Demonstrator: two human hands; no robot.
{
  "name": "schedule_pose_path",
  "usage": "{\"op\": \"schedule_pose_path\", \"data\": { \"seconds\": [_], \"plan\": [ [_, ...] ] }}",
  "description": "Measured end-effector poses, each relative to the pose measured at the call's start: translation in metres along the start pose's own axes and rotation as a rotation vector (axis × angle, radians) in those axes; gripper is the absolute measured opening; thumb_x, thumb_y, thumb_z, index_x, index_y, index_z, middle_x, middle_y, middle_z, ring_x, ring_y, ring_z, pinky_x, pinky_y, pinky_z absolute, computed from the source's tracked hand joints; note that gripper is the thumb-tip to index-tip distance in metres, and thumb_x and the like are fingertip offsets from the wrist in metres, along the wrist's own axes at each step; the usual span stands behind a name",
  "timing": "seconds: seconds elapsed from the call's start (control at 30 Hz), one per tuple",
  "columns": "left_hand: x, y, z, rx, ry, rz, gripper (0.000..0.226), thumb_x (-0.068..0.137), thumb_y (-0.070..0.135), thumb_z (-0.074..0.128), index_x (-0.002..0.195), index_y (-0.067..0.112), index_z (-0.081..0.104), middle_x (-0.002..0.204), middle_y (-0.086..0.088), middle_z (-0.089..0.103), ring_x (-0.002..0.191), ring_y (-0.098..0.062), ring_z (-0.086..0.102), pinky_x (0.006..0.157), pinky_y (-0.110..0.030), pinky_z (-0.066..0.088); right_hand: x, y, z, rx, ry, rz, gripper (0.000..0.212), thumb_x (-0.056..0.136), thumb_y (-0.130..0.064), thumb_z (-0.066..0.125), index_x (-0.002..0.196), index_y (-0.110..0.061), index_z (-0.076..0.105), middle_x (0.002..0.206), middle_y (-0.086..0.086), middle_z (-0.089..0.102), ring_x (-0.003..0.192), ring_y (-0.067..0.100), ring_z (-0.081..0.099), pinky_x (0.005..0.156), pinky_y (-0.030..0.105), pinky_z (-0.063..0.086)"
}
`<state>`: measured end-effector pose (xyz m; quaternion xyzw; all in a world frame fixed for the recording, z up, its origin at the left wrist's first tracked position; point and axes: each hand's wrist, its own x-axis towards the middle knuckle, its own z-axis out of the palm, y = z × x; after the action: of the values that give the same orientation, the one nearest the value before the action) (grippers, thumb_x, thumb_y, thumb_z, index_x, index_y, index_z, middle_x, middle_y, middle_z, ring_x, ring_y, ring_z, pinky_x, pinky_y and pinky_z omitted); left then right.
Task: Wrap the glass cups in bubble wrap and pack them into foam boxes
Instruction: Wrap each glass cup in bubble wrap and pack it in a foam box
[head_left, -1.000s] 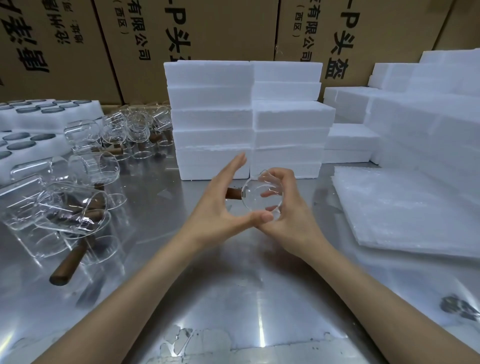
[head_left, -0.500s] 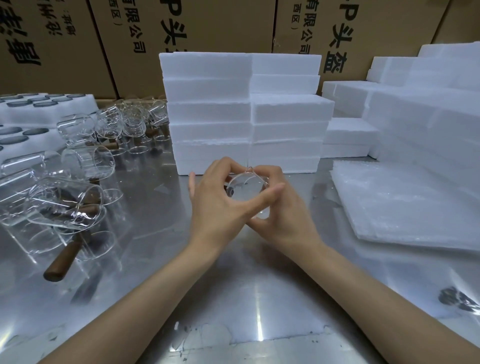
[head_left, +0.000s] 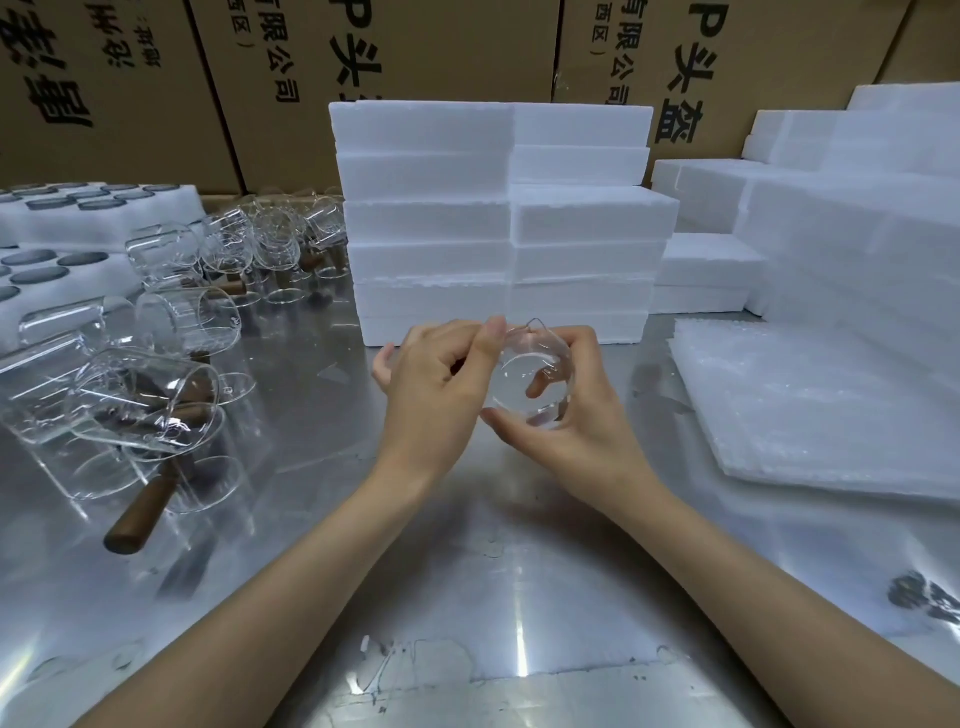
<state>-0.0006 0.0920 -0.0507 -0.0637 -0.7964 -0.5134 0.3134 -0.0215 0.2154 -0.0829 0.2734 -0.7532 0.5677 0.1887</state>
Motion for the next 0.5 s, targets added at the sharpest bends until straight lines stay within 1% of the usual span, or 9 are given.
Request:
{"op": "schedule_pose_path", "data": {
  "seconds": [0.03, 0.1, 0.17, 0.27, 0.3, 0.37, 0.4, 0.43, 0.5],
  "plan": [
    [-0.0001, -0.0019, 0.0004, 0.048, -0.016, 0.04, 0.035, 0.093, 0.046, 0.038, 0.074, 0.047, 0.068, 0.073, 0.031, 0.06, 0.095, 0.001, 0.05, 0.11, -0.055, 0.016, 0.0, 0.0004, -0.0006, 0.037, -0.007, 0.023, 0.051, 0.073, -0.018, 0.08, 0.108, -0.023, 0.042, 0.106, -0.02, 0.054, 0.083, 0.009, 0.052, 0.058, 0.019, 0.046],
    [-0.0004, -0.0056, -0.0002, 0.14, -0.035, 0.125, 0.035, 0.096, 0.041, 0.035, 0.089, 0.042, 0.069, 0.088, 0.03, 0.061, 0.104, 0.003, 0.046, 0.109, -0.051, 0.01, 0.0004, 0.0006, -0.0012, 0.106, -0.018, 0.083, 0.051, 0.072, -0.015, 0.08, 0.107, -0.022, 0.042, 0.105, -0.018, 0.056, 0.084, 0.01, 0.053, 0.061, 0.022, 0.046],
    [-0.0006, -0.0084, -0.0017, 0.231, -0.039, 0.196, 0.039, 0.098, 0.039, 0.034, 0.094, 0.032, 0.071, 0.093, 0.025, 0.062, 0.104, 0.003, 0.044, 0.107, -0.051, 0.01, 0.0007, 0.0006, -0.001, 0.146, -0.025, 0.121, 0.053, 0.072, -0.014, 0.081, 0.106, -0.025, 0.043, 0.103, -0.024, 0.056, 0.081, 0.006, 0.053, 0.064, 0.024, 0.046],
    [-0.0028, -0.0099, -0.0036, 0.347, -0.059, 0.283, 0.045, 0.093, 0.05, 0.032, 0.101, 0.031, 0.071, 0.099, 0.021, 0.063, 0.105, 0.001, 0.042, 0.107, -0.05, 0.011, 0.0001, 0.0003, -0.0012, 0.169, -0.034, 0.161, 0.057, 0.067, -0.02, 0.084, 0.108, -0.024, 0.045, 0.102, -0.027, 0.057, 0.079, 0.002, 0.053, 0.069, 0.023, 0.049],
    [-0.0036, -0.0101, -0.0042, 0.37, -0.067, 0.3, 0.047, 0.089, 0.055, 0.033, 0.103, 0.031, 0.07, 0.101, 0.02, 0.062, 0.106, -0.001, 0.042, 0.108, -0.05, 0.011, -0.0001, 0.001, -0.002, 0.183, -0.041, 0.179, 0.057, 0.066, -0.022, 0.083, 0.108, -0.024, 0.045, 0.105, -0.024, 0.057, 0.082, 0.006, 0.055, 0.072, 0.026, 0.05],
    [-0.0052, -0.0098, -0.0051, 0.413, -0.08, 0.32, 0.051, 0.084, 0.062, 0.036, 0.105, 0.03, 0.069, 0.103, 0.018, 0.062, 0.108, -0.003, 0.043, 0.109, -0.052, 0.011, -0.0002, 0.0028, -0.0031, 0.213, -0.065, 0.201, 0.057, 0.066, -0.018, 0.083, 0.109, -0.022, 0.045, 0.111, -0.011, 0.057, 0.094, 0.023, 0.059, 0.079, 0.038, 0.053],
    [-0.006, -0.0095, -0.0054, 0.439, -0.081, 0.327, 0.053, 0.081, 0.066, 0.038, 0.106, 0.029, 0.069, 0.104, 0.017, 0.062, 0.109, -0.004, 0.044, 0.108, -0.054, 0.011, -0.0001, 0.0038, -0.0034, 0.219, -0.073, 0.199, 0.058, 0.066, -0.018, 0.083, 0.11, -0.02, 0.046, 0.111, -0.008, 0.058, 0.097, 0.026, 0.059, 0.081, 0.041, 0.053],
    [-0.0066, -0.0093, -0.0056, 0.471, -0.08, 0.333, 0.056, 0.078, 0.069, 0.04, 0.107, 0.029, 0.068, 0.104, 0.017, 0.062, 0.11, -0.005, 0.046, 0.108, -0.055, 0.012, 0.0001, 0.004, -0.0034, 0.208, -0.074, 0.189, 0.059, 0.064, -0.021, 0.083, 0.109, -0.019, 0.045, 0.109, -0.009, 0.058, 0.096, 0.022, 0.059, 0.079, 0.038, 0.053],
    [-0.0077, -0.0095, -0.005, 0.541, -0.095, 0.34, 0.065, 0.07, 0.077, 0.042, 0.111, 0.031, 0.065, 0.105, 0.018, 0.06, 0.111, -0.007, 0.047, 0.11, -0.05, 0.01, 0.0011, 0.0048, -0.0044, 0.118, -0.061, 0.161, 0.059, 0.06, -0.031, 0.082, 0.106, -0.023, 0.045, 0.104, -0.016, 0.059, 0.085, 0.012, 0.057, 0.072, 0.025, 0.049]
  ]
}}
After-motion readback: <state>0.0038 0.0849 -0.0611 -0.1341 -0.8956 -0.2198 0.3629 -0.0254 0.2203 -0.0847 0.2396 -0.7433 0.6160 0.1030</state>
